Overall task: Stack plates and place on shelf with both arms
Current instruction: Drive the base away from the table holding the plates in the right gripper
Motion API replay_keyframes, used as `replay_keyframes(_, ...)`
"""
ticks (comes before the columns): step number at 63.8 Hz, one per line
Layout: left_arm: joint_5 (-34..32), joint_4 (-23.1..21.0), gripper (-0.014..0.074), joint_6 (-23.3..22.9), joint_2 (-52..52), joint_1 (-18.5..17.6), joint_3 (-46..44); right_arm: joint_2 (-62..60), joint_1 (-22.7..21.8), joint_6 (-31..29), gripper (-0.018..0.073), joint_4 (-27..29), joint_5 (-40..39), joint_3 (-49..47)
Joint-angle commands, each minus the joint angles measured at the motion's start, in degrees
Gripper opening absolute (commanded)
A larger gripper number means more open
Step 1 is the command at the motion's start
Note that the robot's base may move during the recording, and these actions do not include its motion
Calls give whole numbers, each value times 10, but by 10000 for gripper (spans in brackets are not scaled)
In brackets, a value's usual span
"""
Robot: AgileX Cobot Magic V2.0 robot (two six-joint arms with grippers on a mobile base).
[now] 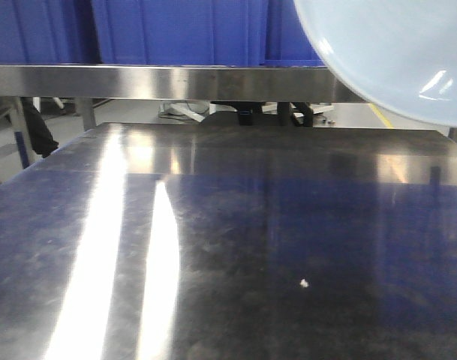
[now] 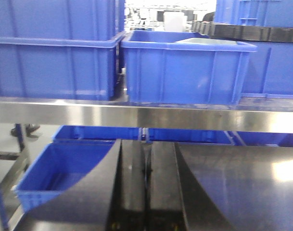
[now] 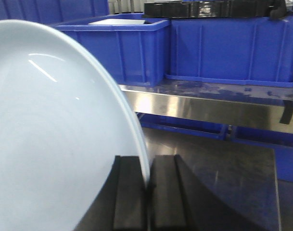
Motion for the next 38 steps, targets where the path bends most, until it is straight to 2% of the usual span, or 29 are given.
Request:
replay_keyframes(1,-51,-2,80,-5,2,0,-17,0,-3,0,48,3,-56,-17)
replay_keyframes(38,-51,-2,80,-5,2,0,-17,0,-3,0,48,3,-56,-17)
